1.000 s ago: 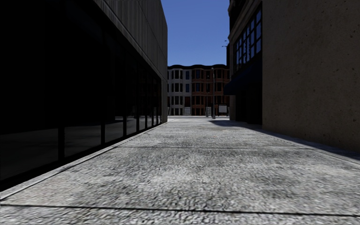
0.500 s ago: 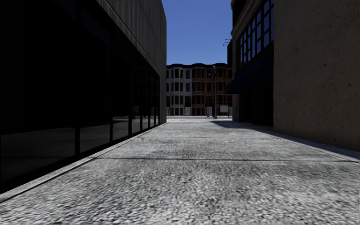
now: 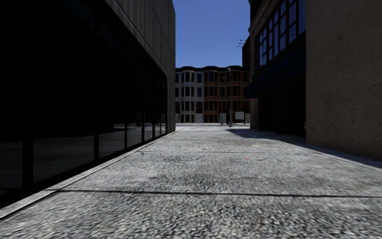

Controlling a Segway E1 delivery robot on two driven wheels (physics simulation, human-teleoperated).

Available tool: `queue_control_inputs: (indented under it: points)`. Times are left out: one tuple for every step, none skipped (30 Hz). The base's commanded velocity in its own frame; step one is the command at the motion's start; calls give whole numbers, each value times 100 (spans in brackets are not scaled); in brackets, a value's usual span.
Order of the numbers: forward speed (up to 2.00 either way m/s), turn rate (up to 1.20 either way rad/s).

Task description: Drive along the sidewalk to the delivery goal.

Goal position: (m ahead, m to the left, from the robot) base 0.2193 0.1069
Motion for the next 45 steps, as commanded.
queue_control_inputs:
  points:
    - [200,0]
    - [200,0]
    - [200,0]
    - [200,0]
    - [200,0]
    - [200,0]
    - [200,0]
    - [200,0]
    - [200,0]
    - [200,0]
    - [200,0]
    - [200,0]
    - [200,0]
    - [200,0]
    - [200,0]
    - [200,0]
    - [189,0]
    - [0,0]
    - [0,0]
    - [0,0]
    - [0,0]
    - [0,0]
    - [0,0]
    - [0,0]
    - [0,0]
    - [0,0]
    - [0,0]
    - [0,0]
    - [0,0]
    - [0,0]
    - [0,0]
    - [0,0]
    - [0,0]
    - [0,0]
    - [0,0]
    - [0,0]
    - [0,0]
    - [0,0]
    - [0,0]
    - [0,0]
    - [0,0]
    - [0,0]
    - [0,0]
    - [0,0]
    - [0,0]
